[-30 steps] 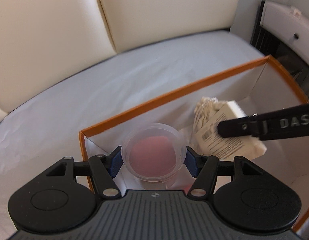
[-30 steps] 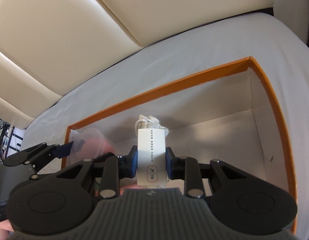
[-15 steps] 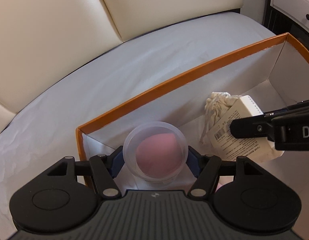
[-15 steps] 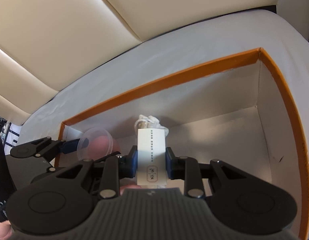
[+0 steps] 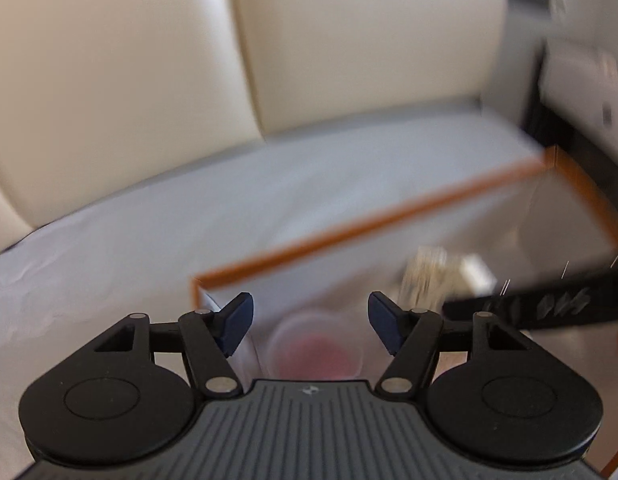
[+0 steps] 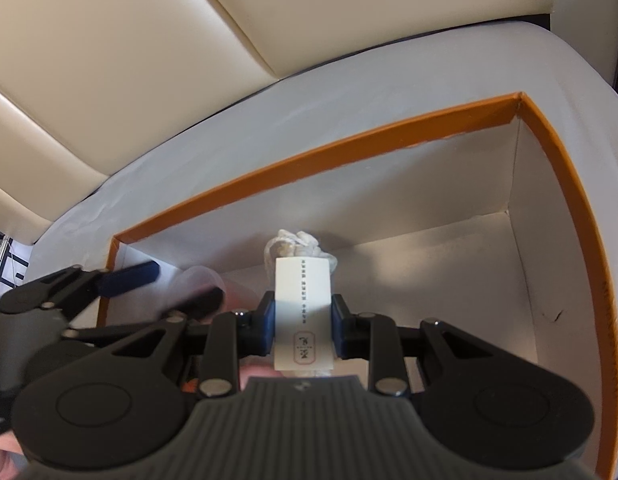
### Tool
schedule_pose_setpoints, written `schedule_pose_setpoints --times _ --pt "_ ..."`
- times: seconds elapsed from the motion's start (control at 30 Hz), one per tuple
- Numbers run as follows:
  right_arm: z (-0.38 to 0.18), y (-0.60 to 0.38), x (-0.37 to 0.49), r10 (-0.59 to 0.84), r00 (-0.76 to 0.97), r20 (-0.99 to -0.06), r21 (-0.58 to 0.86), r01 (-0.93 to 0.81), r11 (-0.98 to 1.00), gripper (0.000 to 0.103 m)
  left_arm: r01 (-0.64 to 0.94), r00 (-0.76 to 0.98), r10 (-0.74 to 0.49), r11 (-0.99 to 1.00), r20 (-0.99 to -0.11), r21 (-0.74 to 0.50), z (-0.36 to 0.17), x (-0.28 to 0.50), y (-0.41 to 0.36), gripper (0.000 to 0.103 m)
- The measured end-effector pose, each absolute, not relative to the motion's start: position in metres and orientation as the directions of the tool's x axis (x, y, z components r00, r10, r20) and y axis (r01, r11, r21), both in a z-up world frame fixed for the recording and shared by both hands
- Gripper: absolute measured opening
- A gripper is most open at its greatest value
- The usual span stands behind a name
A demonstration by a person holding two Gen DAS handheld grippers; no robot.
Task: Organize rigid objects
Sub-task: 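Lower the tub and pouch into the orange box and open both tools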
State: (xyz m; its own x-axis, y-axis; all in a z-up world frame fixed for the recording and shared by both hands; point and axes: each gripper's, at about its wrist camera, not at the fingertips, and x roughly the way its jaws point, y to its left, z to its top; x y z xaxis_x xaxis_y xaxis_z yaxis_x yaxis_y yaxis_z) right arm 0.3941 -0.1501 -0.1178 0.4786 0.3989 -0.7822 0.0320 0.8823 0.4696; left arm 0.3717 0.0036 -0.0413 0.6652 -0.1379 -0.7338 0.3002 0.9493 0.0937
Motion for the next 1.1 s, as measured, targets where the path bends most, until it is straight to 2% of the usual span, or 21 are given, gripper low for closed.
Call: schedule_pose_setpoints --times 0.1,0.3,0.43,0.63,0.83,1.0,1.1 --pt "-0.118 -0.147 0.398 0.416 0.47 -0.778 0.483 0.025 0.875 0.027 0.222 0.721 -0.115 0.972 -0.684 0.071 -0.027 0.358 0.018 0.078" --pt "-0.123 -0.129 0.408 0.431 0.452 -0.781 0.496 0.031 0.868 0.027 0.108 0.744 0.044 0.977 -0.667 0.184 -0.019 0.347 0.033 0.077" --pt "-0.132 -0.121 0.417 0.442 0.426 -0.789 0.506 0.042 0.862 0.027 0.099 0.711 0.046 0.981 -0.701 0.165 -0.025 0.342 0.04 0.068" --pt "-0.139 -0.117 0.422 0.415 0.398 -0.818 0.465 0.033 0.885 0.028 0.063 0.718 0.066 0.985 -0.693 0.159 -0.029 0.328 0.043 0.068" --pt "-0.133 -0.114 0.417 0.286 0.41 -0.866 0.319 0.012 0.948 0.037 -0.002 0.739 0.081 0.993 -0.669 0.119 -0.031 0.316 0.049 0.068" --pt "-0.139 -0.117 0.416 0.269 0.38 -0.885 0.299 0.022 0.954 0.036 -0.024 0.749 0.085 0.995 -0.657 0.1 -0.035 0.308 0.045 0.068" --pt "-0.141 -0.114 0.415 0.249 0.386 -0.888 0.282 0.03 0.959 0.033 -0.039 0.752 0.088 0.995 -0.654 0.09 -0.036 0.308 0.046 0.068"
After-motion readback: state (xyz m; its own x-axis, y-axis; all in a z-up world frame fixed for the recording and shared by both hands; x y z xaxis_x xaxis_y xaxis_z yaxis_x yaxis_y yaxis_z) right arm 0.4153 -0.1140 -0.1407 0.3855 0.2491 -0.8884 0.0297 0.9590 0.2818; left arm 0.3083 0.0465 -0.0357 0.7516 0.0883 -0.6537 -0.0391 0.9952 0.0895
